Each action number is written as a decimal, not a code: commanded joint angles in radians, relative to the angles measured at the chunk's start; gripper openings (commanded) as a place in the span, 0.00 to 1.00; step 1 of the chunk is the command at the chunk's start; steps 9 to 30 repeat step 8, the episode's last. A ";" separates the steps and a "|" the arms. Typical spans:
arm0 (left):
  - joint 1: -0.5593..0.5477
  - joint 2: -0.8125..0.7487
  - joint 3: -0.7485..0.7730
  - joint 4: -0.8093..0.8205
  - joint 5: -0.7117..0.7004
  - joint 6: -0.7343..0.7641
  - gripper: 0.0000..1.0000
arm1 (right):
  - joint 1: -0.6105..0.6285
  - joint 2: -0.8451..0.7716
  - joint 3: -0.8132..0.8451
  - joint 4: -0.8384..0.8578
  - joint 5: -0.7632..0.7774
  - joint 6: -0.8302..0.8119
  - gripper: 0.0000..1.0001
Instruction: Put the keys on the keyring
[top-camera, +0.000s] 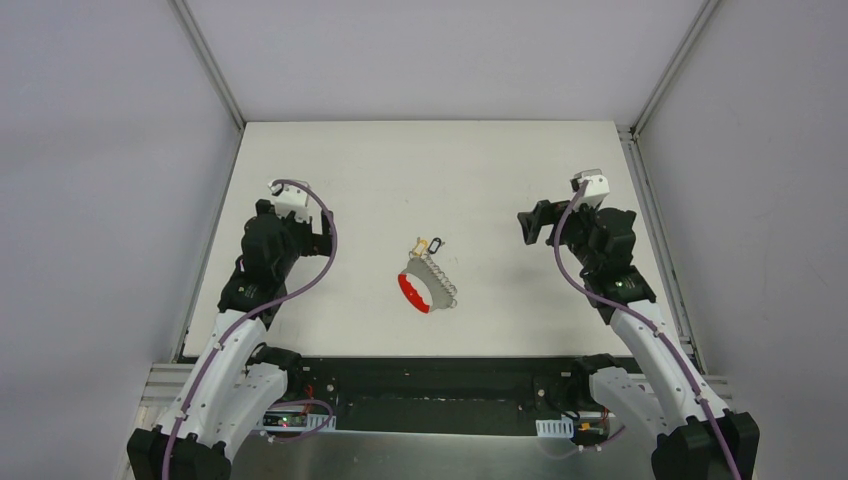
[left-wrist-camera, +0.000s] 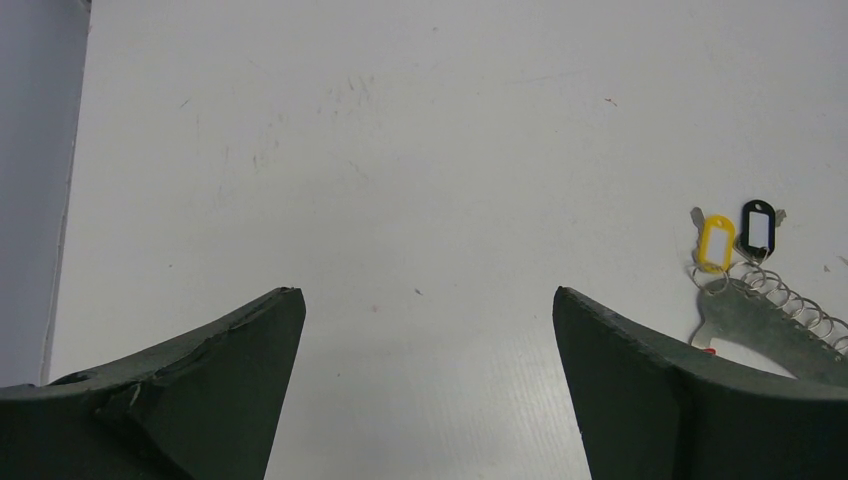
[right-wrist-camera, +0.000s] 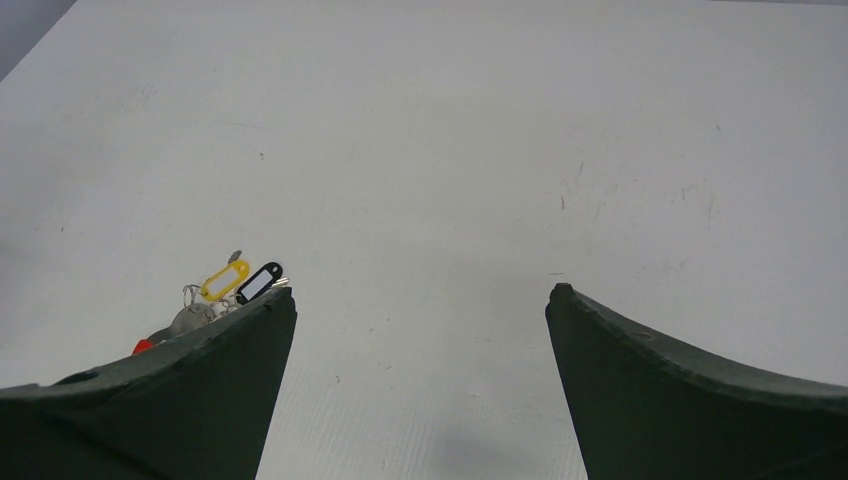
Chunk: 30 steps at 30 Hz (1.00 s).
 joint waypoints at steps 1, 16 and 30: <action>0.012 -0.011 0.043 0.006 0.018 -0.006 0.99 | -0.007 -0.019 -0.006 0.040 -0.011 -0.011 1.00; 0.012 -0.013 0.040 0.004 0.023 -0.004 0.99 | -0.011 -0.025 -0.010 0.046 -0.016 -0.009 1.00; 0.012 -0.013 0.040 0.004 0.023 -0.004 0.99 | -0.011 -0.025 -0.010 0.046 -0.016 -0.009 1.00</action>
